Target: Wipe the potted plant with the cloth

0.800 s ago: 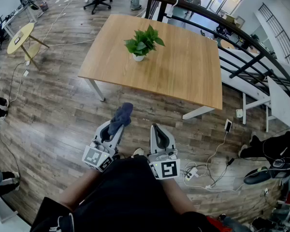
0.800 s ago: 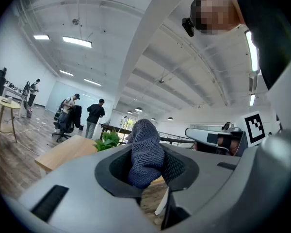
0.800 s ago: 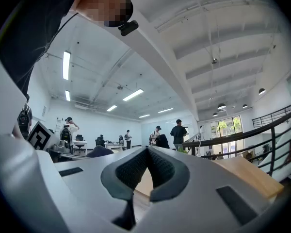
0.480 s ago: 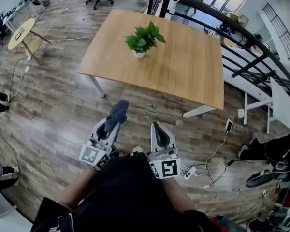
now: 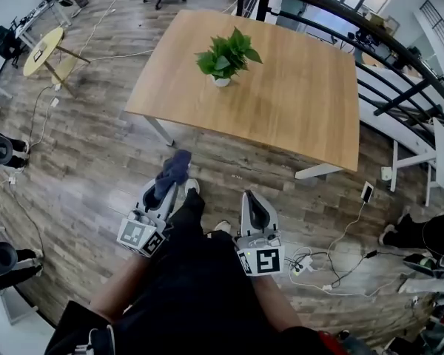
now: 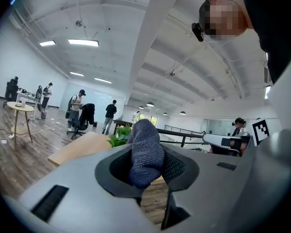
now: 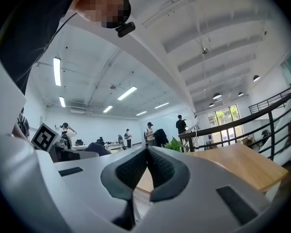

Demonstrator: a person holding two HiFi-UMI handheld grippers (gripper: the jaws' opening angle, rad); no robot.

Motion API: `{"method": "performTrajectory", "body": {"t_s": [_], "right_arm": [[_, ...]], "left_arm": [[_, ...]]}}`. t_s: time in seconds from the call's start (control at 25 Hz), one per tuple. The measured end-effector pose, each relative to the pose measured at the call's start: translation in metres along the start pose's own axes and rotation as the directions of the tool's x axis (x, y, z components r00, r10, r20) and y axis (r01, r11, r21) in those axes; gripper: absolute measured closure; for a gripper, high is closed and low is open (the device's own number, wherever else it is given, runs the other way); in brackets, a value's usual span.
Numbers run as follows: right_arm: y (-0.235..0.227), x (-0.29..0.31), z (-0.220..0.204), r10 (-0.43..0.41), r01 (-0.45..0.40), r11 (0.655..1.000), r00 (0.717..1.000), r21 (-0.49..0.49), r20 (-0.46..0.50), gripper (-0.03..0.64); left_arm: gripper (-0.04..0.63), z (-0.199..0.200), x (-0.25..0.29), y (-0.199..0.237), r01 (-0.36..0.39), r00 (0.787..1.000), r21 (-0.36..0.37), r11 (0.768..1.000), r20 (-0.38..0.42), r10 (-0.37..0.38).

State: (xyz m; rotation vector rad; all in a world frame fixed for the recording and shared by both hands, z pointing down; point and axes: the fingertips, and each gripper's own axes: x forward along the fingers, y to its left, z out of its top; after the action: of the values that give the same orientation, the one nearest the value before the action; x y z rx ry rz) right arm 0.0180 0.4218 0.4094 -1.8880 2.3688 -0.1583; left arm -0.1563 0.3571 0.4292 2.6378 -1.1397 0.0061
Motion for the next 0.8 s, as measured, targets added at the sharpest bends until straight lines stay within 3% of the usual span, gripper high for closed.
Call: {"method": "performTrajectory", "body": {"t_s": [0.36, 0.52, 0.64, 0.8], "right_arm": [[-0.046, 0.048, -0.008, -0.045, 0.042, 0.998, 0.998, -0.046, -0.044, 0.601], [-0.071, 0.100, -0.005, -0.058, 0.056, 0.997, 0.998, -0.059, -0.027, 0.601], [-0.082, 0.141, 0.006, -0.026, 0.023, 0.994, 0.999, -0.103, -0.026, 0.601], [-0.076, 0.193, 0.009, 0.059, -0.061, 0.976, 0.998, -0.211, -0.017, 0.601]], "left_arm": [[0.471, -0.020, 0.081, 0.037, 0.065, 0.997, -0.072, 0.995, -0.030, -0.067], [0.471, -0.024, 0.131, 0.068, 0.114, 0.992, -0.040, 0.993, -0.049, -0.115], [0.471, -0.016, 0.162, 0.083, 0.123, 0.990, -0.066, 0.990, -0.067, -0.127], [0.471, -0.020, 0.189, 0.108, 0.174, 0.979, -0.040, 0.984, -0.100, -0.177]]}}
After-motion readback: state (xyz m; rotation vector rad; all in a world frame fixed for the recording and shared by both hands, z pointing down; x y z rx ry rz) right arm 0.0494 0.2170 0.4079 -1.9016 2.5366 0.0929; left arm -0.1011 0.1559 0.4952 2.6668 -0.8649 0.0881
